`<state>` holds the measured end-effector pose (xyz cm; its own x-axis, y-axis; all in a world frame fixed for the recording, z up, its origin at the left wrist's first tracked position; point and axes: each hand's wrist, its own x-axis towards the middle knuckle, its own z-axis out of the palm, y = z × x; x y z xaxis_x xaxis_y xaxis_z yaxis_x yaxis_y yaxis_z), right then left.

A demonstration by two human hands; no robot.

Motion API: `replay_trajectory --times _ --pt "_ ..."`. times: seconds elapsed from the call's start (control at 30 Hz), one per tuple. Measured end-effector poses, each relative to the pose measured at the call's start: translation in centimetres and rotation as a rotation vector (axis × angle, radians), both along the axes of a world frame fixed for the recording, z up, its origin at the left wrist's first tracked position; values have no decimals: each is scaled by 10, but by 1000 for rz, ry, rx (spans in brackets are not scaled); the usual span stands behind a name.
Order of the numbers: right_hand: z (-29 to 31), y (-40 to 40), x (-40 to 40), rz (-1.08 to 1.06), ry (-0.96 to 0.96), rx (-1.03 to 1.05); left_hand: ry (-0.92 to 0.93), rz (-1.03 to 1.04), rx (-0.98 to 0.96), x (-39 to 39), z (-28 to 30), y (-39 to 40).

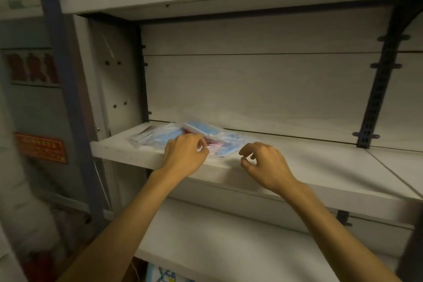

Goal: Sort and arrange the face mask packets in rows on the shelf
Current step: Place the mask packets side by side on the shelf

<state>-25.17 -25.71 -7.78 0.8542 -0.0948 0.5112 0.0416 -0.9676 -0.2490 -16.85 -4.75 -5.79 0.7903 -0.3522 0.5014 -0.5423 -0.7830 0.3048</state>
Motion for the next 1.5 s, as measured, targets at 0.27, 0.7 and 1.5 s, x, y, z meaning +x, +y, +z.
replay_trajectory --times 0.27,0.7,1.5 --pt "7 23 56 -65 42 -9 38 93 55 90 10 -17" --pt "12 39 109 -248 54 32 408 107 -140 182 5 -17" --pt "27 25 215 -326 431 210 952 -174 -804 223 8 76"
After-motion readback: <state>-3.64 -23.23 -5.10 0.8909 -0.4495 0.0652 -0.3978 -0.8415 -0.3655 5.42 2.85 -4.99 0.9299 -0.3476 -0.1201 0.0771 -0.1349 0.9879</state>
